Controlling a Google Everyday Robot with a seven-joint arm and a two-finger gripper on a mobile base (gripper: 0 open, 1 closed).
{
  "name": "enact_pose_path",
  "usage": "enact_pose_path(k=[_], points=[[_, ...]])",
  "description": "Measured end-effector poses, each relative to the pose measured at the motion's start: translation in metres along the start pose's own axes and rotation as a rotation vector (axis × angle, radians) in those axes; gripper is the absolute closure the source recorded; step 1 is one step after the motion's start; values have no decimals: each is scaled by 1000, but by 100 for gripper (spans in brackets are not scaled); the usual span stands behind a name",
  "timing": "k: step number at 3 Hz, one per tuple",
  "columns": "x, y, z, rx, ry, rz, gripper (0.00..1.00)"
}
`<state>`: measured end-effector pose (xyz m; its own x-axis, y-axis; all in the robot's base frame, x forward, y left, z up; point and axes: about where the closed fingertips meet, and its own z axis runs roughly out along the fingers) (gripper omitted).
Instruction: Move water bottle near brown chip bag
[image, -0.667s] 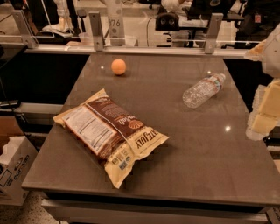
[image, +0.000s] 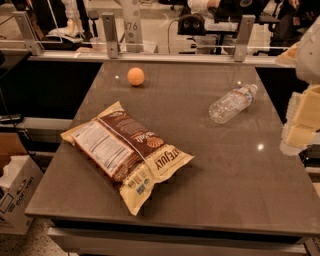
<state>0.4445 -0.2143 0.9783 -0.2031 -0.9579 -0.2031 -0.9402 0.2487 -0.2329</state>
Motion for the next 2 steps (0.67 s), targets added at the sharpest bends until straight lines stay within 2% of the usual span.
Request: enact_pose_path(k=[1, 2], points=[[-4, -18, 9, 1, 0, -51, 0], [-3, -39, 25, 13, -20, -130, 0]])
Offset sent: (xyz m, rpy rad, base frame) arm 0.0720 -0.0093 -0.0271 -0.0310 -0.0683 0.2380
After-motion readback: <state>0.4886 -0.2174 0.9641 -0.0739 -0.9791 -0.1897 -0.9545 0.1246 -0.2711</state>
